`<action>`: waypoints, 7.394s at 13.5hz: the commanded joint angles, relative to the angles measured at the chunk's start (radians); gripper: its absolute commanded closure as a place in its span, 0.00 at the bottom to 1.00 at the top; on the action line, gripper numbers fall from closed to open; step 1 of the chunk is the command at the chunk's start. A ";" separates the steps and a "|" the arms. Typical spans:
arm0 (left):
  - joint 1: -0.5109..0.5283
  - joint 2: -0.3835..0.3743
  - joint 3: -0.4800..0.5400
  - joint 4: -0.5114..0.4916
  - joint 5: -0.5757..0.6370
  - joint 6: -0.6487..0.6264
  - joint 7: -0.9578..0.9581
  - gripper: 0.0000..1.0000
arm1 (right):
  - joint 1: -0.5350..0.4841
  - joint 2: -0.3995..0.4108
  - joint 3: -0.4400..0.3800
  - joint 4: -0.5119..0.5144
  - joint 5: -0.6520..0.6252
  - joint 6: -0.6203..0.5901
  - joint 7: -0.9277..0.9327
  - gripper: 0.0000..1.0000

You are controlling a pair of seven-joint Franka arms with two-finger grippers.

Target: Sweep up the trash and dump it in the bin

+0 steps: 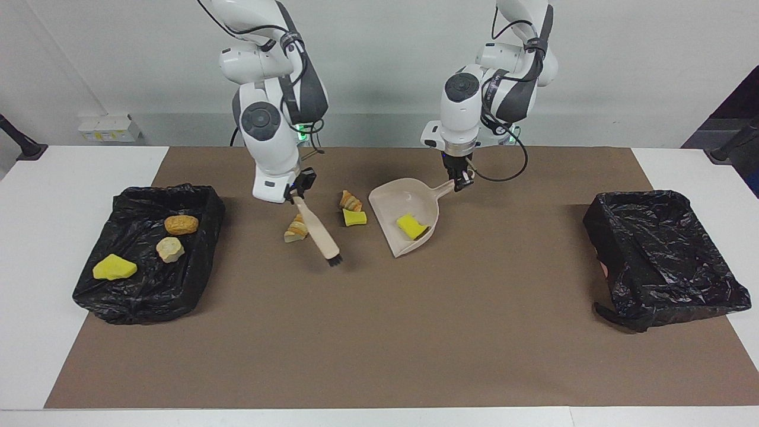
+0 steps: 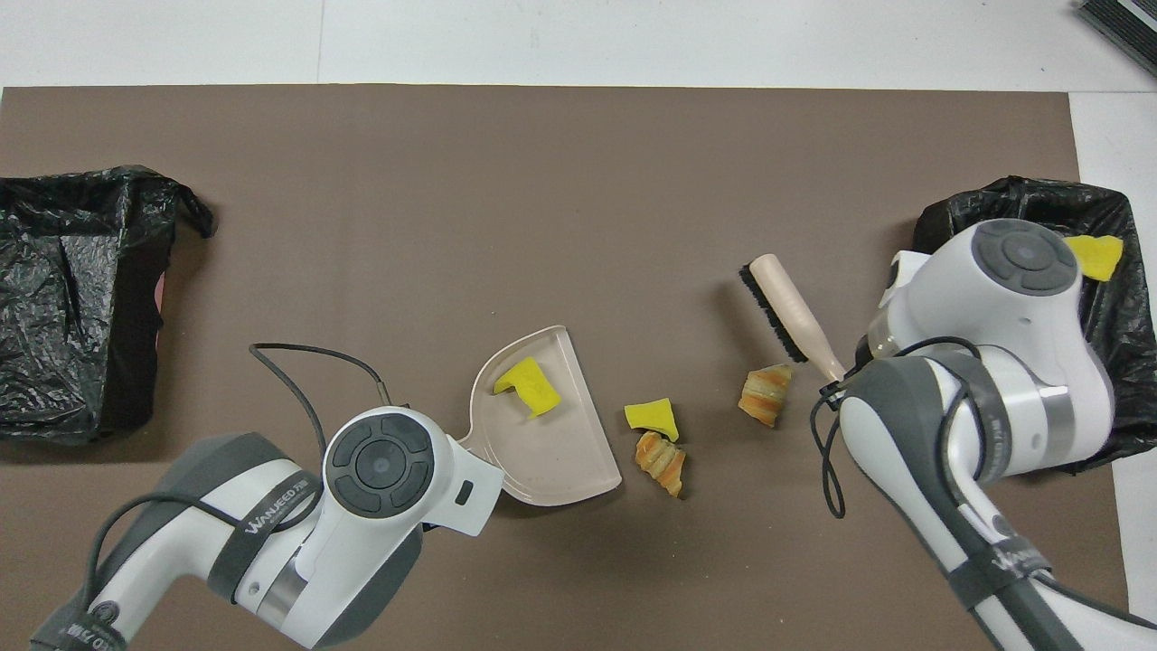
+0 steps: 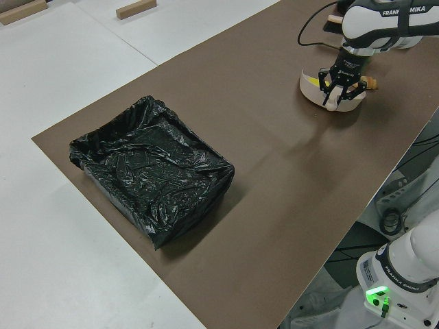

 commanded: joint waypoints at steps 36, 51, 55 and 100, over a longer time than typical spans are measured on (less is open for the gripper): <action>-0.007 -0.024 0.017 -0.029 -0.080 0.027 -0.209 1.00 | 0.385 0.010 0.025 -0.080 0.102 0.046 0.585 1.00; 0.013 -0.022 0.018 -0.018 -0.080 0.056 -0.293 1.00 | 0.344 0.085 0.031 0.073 0.197 0.010 0.323 1.00; 0.071 -0.079 0.023 0.011 -0.080 0.029 -0.389 1.00 | 0.398 0.050 0.043 0.070 0.116 -0.026 0.573 1.00; 0.369 0.269 0.383 0.898 0.634 -0.442 0.749 1.00 | -0.052 -0.025 -0.141 0.537 0.011 -0.437 0.112 0.00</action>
